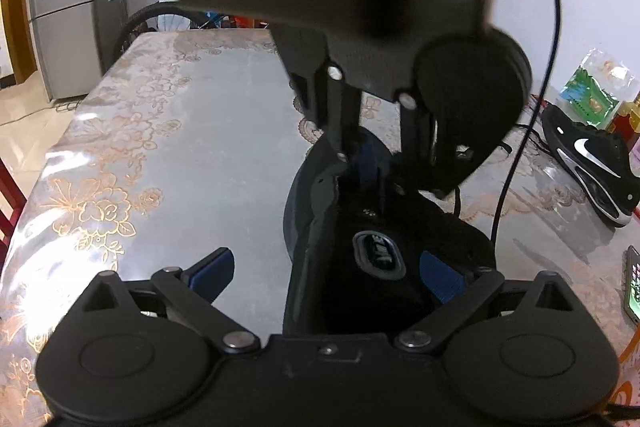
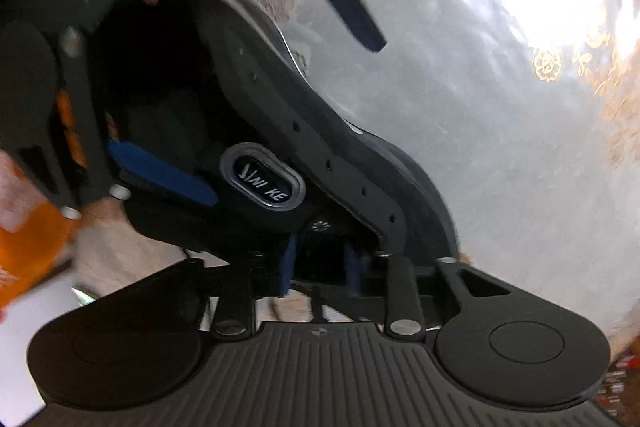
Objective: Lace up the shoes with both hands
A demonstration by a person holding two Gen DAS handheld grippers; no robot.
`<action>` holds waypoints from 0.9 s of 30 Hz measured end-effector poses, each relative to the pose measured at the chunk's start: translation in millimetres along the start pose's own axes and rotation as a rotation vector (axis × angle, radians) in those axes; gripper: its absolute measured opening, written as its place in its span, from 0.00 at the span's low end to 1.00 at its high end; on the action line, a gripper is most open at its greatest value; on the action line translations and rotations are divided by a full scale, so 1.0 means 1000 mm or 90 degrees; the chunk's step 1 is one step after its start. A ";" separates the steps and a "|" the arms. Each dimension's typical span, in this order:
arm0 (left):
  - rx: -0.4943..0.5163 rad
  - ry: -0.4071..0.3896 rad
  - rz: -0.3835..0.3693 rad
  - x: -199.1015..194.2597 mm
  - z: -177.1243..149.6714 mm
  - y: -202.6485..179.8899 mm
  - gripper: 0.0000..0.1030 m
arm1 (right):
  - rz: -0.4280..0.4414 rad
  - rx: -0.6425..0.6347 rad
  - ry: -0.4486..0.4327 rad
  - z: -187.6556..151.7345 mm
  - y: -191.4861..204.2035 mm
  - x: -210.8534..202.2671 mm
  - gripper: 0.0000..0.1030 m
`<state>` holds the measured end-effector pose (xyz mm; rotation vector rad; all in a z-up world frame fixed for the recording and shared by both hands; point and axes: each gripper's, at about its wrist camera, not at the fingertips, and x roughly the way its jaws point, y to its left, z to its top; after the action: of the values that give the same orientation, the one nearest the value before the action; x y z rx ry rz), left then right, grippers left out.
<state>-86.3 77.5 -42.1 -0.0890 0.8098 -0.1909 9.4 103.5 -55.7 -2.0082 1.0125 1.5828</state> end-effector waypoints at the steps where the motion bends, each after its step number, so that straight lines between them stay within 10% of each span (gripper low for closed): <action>1: -0.003 0.003 0.001 0.000 0.000 0.000 0.97 | -0.017 -0.003 -0.003 -0.003 0.004 0.001 0.06; 13: -0.011 0.028 0.033 -0.004 -0.010 -0.002 0.97 | -0.089 0.143 -0.226 -0.063 0.022 -0.020 0.01; 23: -0.043 0.048 0.067 -0.005 -0.010 -0.004 0.97 | 0.109 0.476 -0.834 -0.172 0.019 -0.120 0.00; 25: -0.048 0.049 0.070 -0.005 -0.010 -0.004 0.97 | 0.093 0.508 -0.865 -0.197 0.028 -0.115 0.00; 27: -0.048 0.049 0.073 -0.005 -0.010 -0.005 0.97 | 0.003 0.476 -0.761 -0.193 0.046 -0.111 0.09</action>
<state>-98.0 73.7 -44.5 -0.1068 0.8969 -0.0555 93.2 -26.7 111.3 -0.3906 0.8461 1.6281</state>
